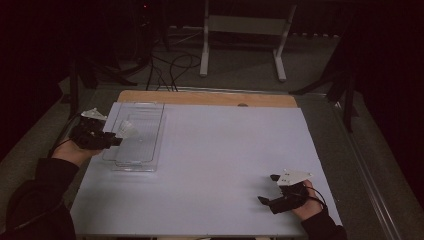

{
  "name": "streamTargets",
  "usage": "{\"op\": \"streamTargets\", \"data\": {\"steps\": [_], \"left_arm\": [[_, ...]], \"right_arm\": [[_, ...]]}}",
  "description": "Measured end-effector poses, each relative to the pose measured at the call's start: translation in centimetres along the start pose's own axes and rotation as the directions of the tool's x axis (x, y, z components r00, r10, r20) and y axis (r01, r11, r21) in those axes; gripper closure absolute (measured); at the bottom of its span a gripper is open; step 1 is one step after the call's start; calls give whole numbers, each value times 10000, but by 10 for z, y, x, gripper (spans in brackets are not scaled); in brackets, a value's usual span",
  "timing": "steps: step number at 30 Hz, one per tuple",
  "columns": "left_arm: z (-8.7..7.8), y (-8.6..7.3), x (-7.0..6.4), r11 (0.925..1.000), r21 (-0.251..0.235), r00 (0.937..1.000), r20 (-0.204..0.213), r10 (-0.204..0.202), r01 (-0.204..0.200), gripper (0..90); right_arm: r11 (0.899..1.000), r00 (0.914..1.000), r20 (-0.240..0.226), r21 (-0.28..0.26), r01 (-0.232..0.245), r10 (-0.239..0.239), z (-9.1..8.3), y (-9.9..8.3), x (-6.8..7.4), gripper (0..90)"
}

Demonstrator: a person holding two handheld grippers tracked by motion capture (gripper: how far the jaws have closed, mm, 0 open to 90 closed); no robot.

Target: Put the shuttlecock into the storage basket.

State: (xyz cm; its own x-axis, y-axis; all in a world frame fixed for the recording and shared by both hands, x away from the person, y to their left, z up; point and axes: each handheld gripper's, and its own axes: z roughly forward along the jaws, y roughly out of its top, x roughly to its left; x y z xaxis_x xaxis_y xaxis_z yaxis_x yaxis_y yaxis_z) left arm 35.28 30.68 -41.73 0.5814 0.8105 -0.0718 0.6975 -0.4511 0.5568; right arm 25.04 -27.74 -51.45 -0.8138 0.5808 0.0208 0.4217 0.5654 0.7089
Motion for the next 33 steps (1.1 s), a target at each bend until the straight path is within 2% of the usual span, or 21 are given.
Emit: {"op": "streamTargets", "data": {"steps": [4, 8, 14, 27, 33], "left_arm": [[3, -3, 3, 9997, 150, 9996, -225, -196, 199, 655], [5, -5, 4, 9995, 130, 9993, -248, -281, 284, 656], [11, -11, 5, 9999, 106, 9993, -349, -109, 112, 656], [19, -20, 10, 9998, 189, 9999, -136, 94, -92, 655], [27, -24, 11, 9973, 655, 9992, -178, 347, -335, 655]], "right_arm": [[10000, 10000, 20, 6, -25, 25, 0, -1, 0, 105], [10000, 10000, 38, -26, 31, -31, 0, -1, 0, 105], [10000, 10000, -50, -1, 41, -41, 1, -1, 0, 105], [10000, 10000, -28, 63, 11, -11, 1, -1, 0, 105], [10000, 10000, -39, 74, 23, -22, 2, -1, 0, 105]]}}
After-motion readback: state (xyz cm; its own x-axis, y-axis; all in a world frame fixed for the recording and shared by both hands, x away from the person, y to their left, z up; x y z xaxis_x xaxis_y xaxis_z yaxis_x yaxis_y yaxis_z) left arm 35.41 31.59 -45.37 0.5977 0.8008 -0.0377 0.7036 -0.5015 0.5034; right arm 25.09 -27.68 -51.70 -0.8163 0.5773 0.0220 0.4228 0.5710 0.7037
